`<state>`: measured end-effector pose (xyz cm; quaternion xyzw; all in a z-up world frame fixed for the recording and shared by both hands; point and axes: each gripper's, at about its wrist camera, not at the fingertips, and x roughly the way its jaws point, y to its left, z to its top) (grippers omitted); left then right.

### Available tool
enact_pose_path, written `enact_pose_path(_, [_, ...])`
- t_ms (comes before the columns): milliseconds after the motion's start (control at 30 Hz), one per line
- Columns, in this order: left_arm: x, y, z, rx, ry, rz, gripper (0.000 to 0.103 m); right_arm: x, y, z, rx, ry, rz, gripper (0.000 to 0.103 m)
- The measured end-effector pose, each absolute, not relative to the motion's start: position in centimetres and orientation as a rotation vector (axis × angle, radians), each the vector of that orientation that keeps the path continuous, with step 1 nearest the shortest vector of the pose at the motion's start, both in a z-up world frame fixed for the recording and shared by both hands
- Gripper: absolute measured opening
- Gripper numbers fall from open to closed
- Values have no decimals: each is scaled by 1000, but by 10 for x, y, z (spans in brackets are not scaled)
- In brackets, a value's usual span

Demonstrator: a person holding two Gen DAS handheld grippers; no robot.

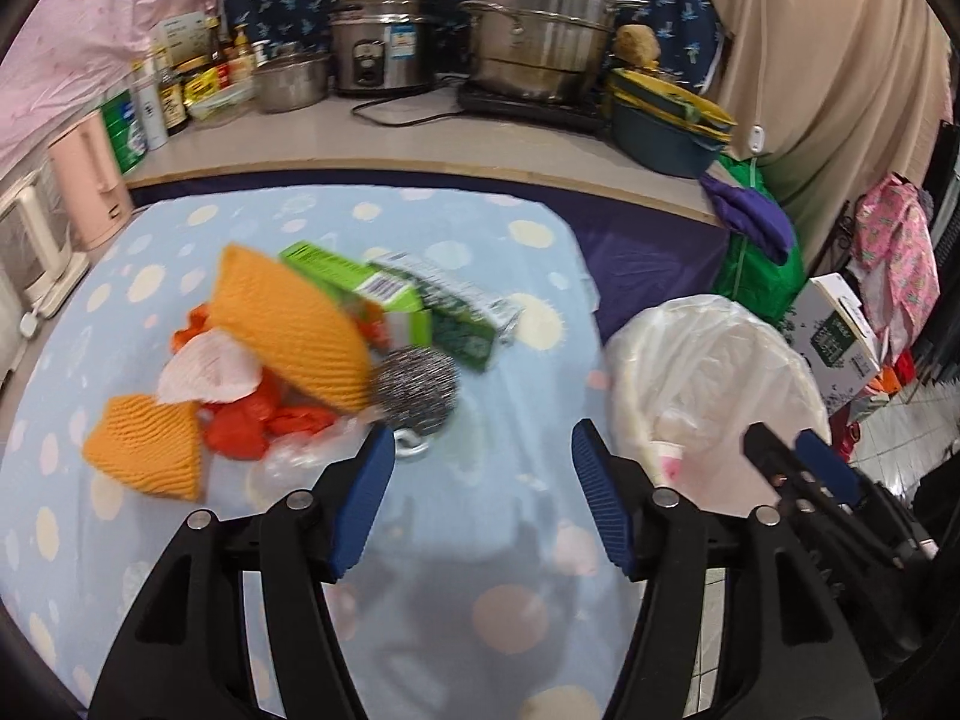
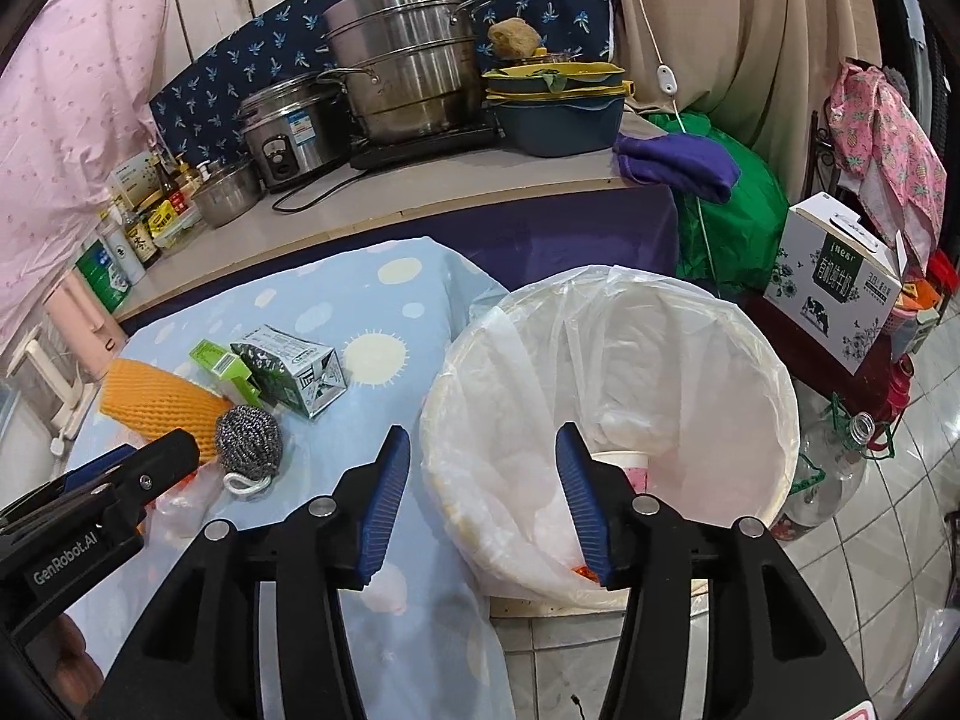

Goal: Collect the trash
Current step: 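Move both open grippers from the bin back over the trash pile, then grasp the clear plastic bag with the left gripper while the right gripper grasps the steel wool scrubber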

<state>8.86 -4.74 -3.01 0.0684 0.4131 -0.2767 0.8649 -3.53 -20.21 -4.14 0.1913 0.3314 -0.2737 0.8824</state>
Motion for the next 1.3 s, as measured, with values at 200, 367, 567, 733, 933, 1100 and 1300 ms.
enact_pose_path(200, [100,-9,-45,149,889,-496,58,-57,-197,-45,376,717,-608,53])
enact_pose_path(367, [107,13,-62,178,913,-446,59,-78,-213,-55,384,752,-680,54])
enact_pose_path(567, [125,26,-83,183,975,-398,60,-92,-251,-63,419,773,-770,54])
enact_pose_path(733, [136,16,-95,208,999,-392,62,-93,-283,-62,447,754,-835,54])
enact_pose_path(933, [141,6,-101,229,1000,-373,72,-81,-301,-70,461,758,-843,54])
enact_pose_path(1100, [144,6,-103,223,1009,-354,72,-62,-294,-73,455,763,-785,54])
enact_pose_path(1300, [149,12,-104,196,1013,-334,74,-31,-267,-73,430,764,-667,55])
